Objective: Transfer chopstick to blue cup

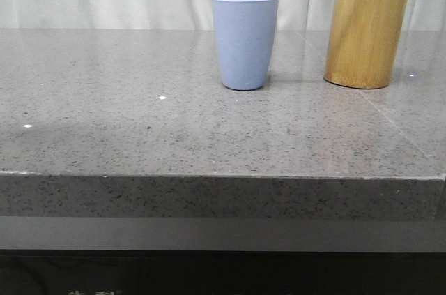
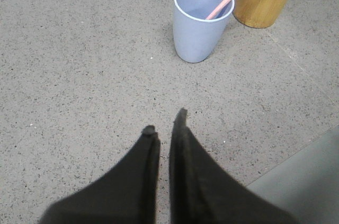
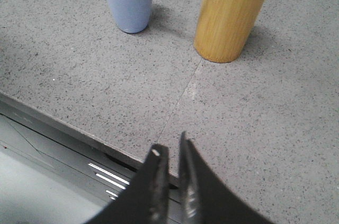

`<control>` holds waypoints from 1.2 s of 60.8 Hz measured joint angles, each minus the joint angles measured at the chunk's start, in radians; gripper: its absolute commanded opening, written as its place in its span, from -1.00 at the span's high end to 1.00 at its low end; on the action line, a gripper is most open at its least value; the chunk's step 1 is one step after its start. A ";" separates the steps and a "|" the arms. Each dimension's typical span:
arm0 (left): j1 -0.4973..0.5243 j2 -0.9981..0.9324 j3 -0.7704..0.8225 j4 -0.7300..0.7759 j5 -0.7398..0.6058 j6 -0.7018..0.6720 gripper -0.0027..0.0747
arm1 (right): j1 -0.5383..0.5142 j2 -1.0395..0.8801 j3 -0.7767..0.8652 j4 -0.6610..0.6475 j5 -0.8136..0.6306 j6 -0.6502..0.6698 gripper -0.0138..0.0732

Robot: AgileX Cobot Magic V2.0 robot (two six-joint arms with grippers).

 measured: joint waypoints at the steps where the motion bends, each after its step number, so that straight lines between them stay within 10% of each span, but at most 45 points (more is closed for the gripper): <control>1: 0.000 0.000 0.000 0.000 -0.002 0.000 0.98 | 0.000 0.000 0.000 0.000 0.000 0.000 0.93; 42: 0.008 -0.034 0.050 0.009 -0.066 0.014 0.98 | 0.000 0.000 0.000 0.000 0.005 0.004 0.95; 73: 0.405 -0.753 0.848 0.070 -0.642 0.034 0.98 | 0.000 0.000 0.000 0.002 0.006 0.004 0.95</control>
